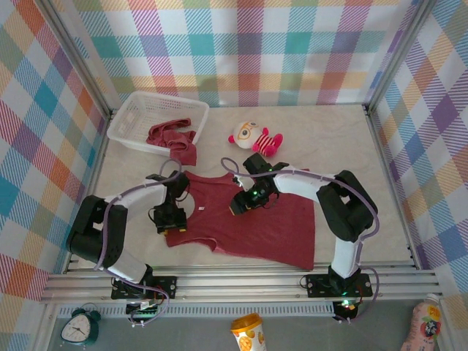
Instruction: Fold and stack the tank tops
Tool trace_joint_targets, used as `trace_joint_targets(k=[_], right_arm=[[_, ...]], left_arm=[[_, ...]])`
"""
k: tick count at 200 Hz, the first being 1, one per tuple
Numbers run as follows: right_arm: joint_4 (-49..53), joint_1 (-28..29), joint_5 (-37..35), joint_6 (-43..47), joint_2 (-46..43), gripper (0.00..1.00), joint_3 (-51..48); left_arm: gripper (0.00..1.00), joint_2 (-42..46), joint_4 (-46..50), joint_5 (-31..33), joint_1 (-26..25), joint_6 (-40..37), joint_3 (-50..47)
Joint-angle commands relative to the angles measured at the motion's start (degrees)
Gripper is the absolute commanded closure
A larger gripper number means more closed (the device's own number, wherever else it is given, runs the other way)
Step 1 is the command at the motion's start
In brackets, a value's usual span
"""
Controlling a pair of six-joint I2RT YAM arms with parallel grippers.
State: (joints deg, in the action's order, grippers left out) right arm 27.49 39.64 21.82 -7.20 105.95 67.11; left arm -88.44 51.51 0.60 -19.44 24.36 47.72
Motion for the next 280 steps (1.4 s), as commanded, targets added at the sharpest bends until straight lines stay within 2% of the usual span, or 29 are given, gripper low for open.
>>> trace_joint_targets(k=[1,48,65,77,103,129,188,229,259,280], right_arm=[[1.8,-0.2,1.7,7.0,-2.5,0.38,0.8],[14.1,-0.2,-4.4,26.0,-16.0,0.37,-4.7],[17.5,-0.2,-7.8,30.1,-21.4,0.38,-8.3],[19.4,-0.2,-10.2,32.3,-25.2,0.39,-11.0],[25.2,0.2,-13.2,36.3,-32.0,0.41,-15.9],[29.8,2.7,-15.1,40.2,-36.4,0.41,-19.9],[29.4,7.9,-19.7,41.2,-37.0,0.42,-25.6],[24.6,8.1,-21.8,39.1,-32.9,0.43,-26.3],[22.5,8.0,-30.6,39.7,-29.7,0.46,-27.6],[22.4,7.9,-33.2,38.8,-27.7,0.46,-27.6]], left_arm=[[0.51,-0.6,2.6,1.5,3.4,-2.7,2.4],[0.45,1.6,9.1,1.0,3.7,-1.3,8.7],[0.43,4.5,9.2,-5.2,3.2,2.6,9.0],[0.41,6.4,7.9,-9.4,1.3,6.6,8.5],[0.37,8.5,6.4,-11.1,-5.3,16.8,7.9],[0.33,10.7,-0.3,-13.2,-13.6,30.5,4.7],[0.34,9.6,-9.7,-12.1,-26.6,51.0,2.2],[0.39,8.5,-13.2,-12.9,-30.1,54.7,-1.1],[0.45,7.7,-15.7,-14.3,-31.2,54.8,-2.9],[0.47,6.9,-15.9,-14.8,-31.4,54.2,-3.2]])
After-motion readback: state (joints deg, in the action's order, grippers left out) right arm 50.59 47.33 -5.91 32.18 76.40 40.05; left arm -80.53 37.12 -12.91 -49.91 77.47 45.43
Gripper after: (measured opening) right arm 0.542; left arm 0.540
